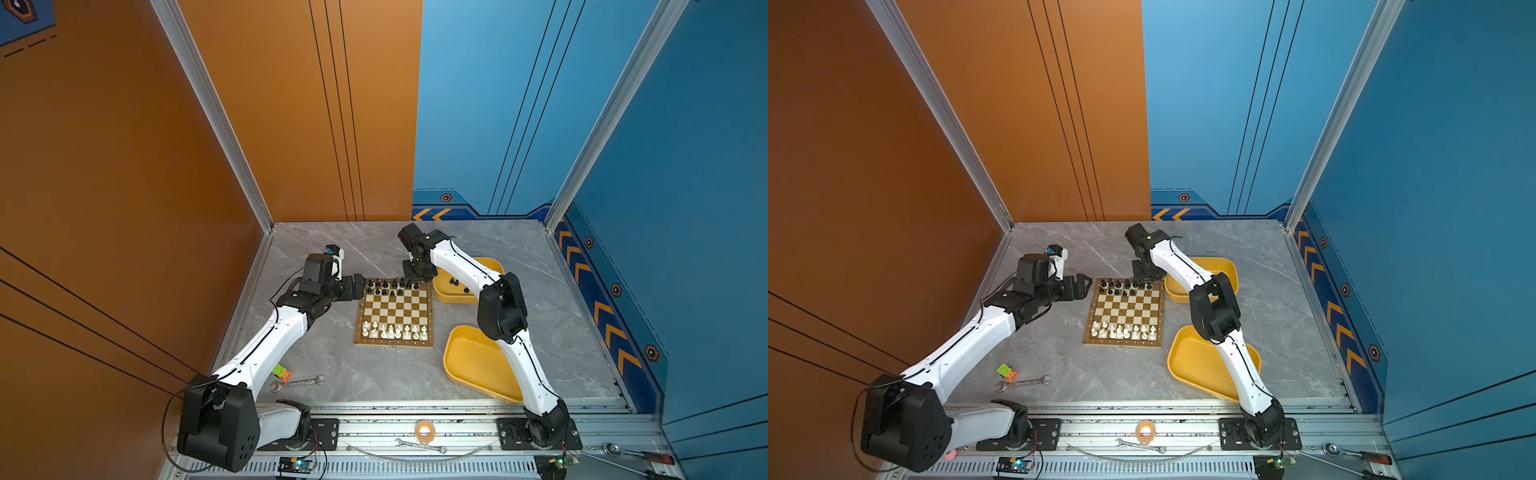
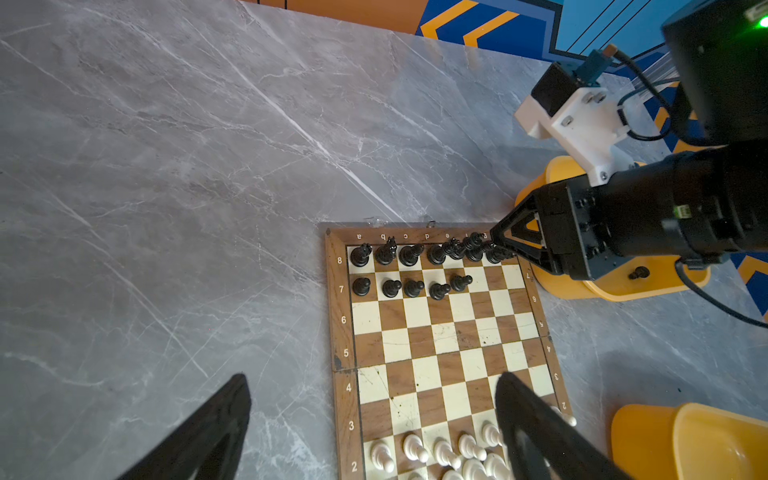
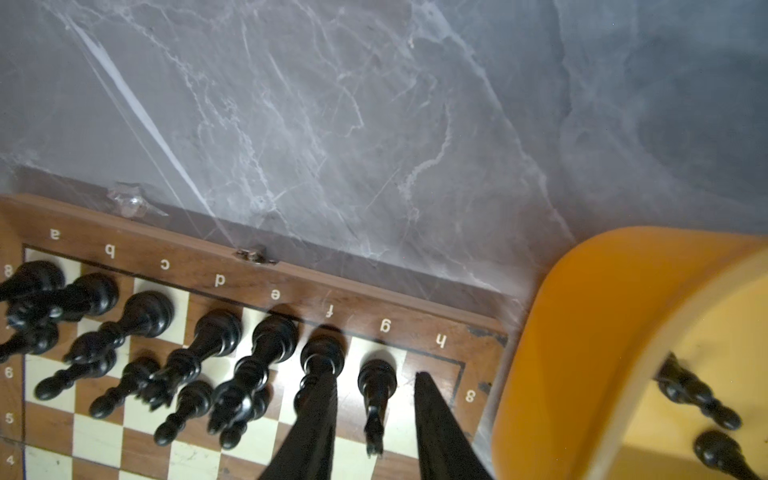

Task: Set up the chess pieces on the board
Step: 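Lower the black piece onto the farthest-rank corner square and open the right gripper, then move the right gripper back over the far tub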

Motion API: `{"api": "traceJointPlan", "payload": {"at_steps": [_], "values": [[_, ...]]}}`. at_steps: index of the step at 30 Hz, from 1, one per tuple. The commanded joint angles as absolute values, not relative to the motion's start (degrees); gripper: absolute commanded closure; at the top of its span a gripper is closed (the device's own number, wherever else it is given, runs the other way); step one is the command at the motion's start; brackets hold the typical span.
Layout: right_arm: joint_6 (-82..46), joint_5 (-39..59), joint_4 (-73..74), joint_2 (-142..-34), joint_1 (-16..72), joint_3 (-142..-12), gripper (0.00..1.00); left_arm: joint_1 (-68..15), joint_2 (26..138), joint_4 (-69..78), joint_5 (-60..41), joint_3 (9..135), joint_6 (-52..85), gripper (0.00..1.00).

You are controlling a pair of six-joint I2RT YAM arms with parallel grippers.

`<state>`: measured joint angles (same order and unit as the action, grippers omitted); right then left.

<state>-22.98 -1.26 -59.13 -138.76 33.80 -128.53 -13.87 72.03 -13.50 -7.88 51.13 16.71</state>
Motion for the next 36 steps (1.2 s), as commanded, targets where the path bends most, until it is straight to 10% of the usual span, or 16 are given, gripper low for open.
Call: {"api": "traceJointPlan", "payload": {"at_steps": [1,36], "values": [[-23.7,-1.7,-59.0,-136.2,33.1,-130.1,0.65,-13.4,72.3,-13.0,-9.3,52.7,15.6,0.07],[-18.4,-3.3,-57.1,-117.1,19.9,-109.0,0.69,-26.7,92.7,-10.2,-5.8,73.3,18.5,0.07]]}}
